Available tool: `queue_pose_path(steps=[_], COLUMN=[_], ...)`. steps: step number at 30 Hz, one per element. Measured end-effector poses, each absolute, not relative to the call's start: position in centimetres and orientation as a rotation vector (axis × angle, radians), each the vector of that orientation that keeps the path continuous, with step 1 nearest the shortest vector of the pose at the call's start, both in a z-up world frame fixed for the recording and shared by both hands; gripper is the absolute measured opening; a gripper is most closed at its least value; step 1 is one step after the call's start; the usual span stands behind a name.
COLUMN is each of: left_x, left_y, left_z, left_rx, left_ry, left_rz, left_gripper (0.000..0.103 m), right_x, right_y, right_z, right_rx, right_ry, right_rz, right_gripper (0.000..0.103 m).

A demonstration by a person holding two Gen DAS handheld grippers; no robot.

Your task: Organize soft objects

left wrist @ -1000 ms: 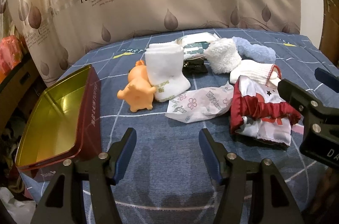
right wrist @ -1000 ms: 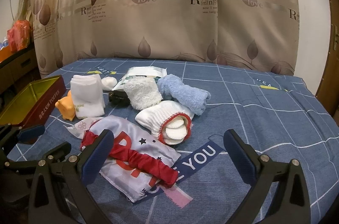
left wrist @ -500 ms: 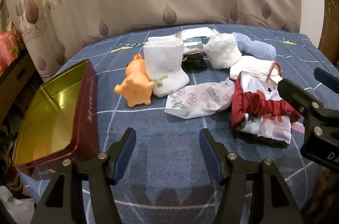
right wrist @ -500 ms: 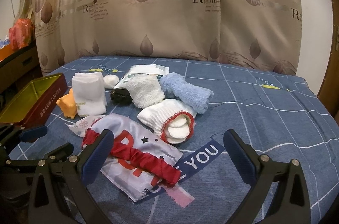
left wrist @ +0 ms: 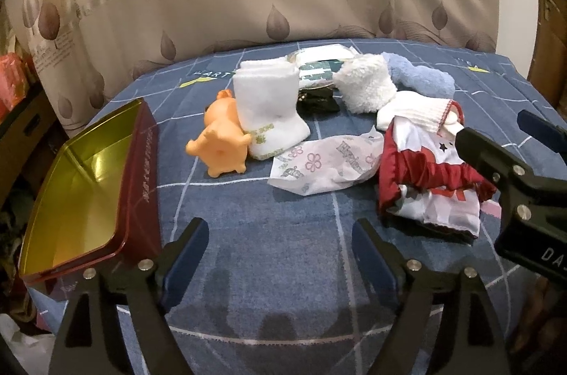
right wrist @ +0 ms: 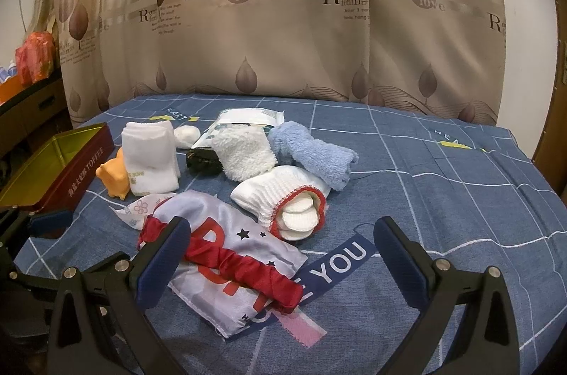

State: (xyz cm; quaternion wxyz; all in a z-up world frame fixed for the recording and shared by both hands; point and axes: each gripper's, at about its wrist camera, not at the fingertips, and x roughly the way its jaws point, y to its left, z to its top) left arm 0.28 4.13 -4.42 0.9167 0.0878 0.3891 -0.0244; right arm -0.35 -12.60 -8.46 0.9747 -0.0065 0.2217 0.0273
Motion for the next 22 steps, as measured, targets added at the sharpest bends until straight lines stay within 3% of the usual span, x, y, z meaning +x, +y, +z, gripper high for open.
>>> queue_pose_path(steps=[22], left_x=[-0.5], left_y=[3.1], left_z=[-3.7], left_rx=[0.201], left_ry=[0.754], left_rz=[-0.105], left_gripper=[0.086], right_x=[-0.7], right_y=[-12.3], right_z=[-8.5], right_rx=[0.005], right_ry=[0.448], right_rz=[0.061], right_gripper=[0.103])
